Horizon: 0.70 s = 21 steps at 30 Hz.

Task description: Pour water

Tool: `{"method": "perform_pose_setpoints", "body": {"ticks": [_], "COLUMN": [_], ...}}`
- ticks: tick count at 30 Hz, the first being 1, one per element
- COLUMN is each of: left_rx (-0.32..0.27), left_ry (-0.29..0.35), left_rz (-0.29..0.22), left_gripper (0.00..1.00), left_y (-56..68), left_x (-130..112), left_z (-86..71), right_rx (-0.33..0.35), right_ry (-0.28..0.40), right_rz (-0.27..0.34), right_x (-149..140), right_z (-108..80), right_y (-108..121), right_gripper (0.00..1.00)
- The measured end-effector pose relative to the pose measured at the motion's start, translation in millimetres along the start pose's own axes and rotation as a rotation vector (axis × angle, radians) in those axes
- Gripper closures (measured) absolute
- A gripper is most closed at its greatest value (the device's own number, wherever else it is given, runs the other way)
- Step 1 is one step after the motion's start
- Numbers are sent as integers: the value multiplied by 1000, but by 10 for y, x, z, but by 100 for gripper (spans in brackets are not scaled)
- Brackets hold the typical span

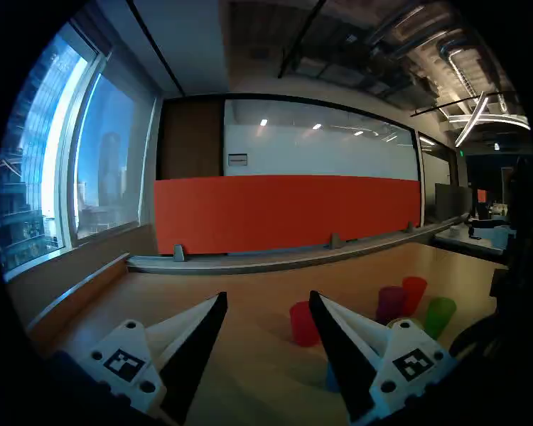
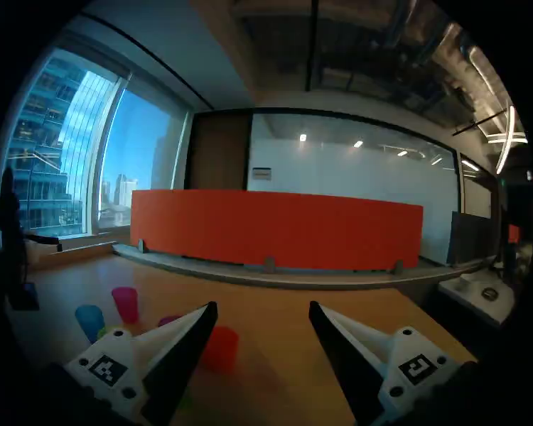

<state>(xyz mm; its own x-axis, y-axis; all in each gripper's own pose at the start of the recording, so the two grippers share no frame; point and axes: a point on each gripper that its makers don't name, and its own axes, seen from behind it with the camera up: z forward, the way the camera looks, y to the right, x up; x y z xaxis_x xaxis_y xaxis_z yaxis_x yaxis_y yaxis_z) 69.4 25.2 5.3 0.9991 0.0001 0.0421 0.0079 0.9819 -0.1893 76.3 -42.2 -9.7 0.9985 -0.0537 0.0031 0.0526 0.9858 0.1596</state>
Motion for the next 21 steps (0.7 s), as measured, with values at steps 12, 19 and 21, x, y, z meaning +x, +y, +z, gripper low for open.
{"method": "perform_pose_setpoints", "body": {"ticks": [12,19,21], "left_rx": [75,126,139], "left_ry": [77,91,92], "left_rz": [-31,-3,8], "left_gripper": [15,15,15], "left_y": [-2,-60,-75], "left_x": [-37,-159,-192], "left_z": [-53,-77,-78], "right_rx": [-54,-83,-93], "right_ry": [122,142,135], "right_rz": [55,87,95], "right_x": [72,-6,-76], "right_z": [-53,-101,-107], "right_y": [130,222,254], "right_gripper": [0,0,0]}}
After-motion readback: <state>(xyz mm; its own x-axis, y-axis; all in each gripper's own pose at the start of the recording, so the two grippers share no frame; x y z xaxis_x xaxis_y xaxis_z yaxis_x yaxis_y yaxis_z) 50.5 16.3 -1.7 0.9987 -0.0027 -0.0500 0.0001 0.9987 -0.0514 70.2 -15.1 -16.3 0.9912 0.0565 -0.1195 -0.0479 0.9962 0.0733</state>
